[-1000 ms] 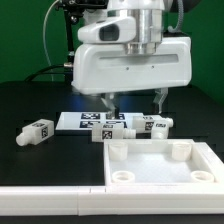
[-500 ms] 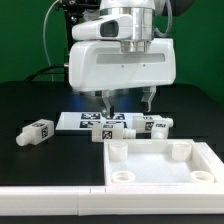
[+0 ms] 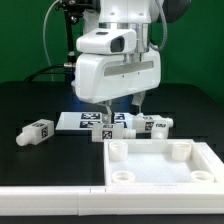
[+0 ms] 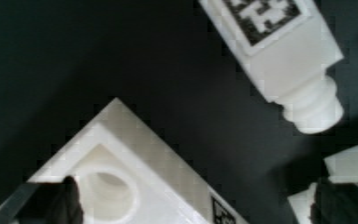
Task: Assemble square table
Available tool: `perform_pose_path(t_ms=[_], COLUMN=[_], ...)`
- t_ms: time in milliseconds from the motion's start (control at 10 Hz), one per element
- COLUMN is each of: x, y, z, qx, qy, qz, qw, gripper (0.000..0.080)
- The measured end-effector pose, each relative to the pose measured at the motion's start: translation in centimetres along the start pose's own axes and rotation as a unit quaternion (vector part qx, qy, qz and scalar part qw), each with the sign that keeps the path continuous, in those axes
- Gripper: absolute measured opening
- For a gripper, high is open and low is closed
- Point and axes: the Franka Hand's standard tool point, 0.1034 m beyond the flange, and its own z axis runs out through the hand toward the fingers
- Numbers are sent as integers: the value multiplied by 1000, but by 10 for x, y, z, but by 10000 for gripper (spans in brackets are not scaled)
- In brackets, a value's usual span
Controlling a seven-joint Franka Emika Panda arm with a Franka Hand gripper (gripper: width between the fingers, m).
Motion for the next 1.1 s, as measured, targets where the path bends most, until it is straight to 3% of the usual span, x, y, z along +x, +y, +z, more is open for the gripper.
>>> perform_pose_path(t_ms=[200,400,500,700,1000,1100], x=[-1,-6,-13,-30,-31,-33], y=[0,-12,-19,-11,-11,-18], z=[1,8,12,14,15,18], qx=[0,-2,3,30,30,33], qy=[-1,-1,-5,-21,-22,-25], qz=[-7,-56,-68,-61,-57,-44], qw=[1000,998,998,997,998,998], gripper=[648,648,648,648,648,648])
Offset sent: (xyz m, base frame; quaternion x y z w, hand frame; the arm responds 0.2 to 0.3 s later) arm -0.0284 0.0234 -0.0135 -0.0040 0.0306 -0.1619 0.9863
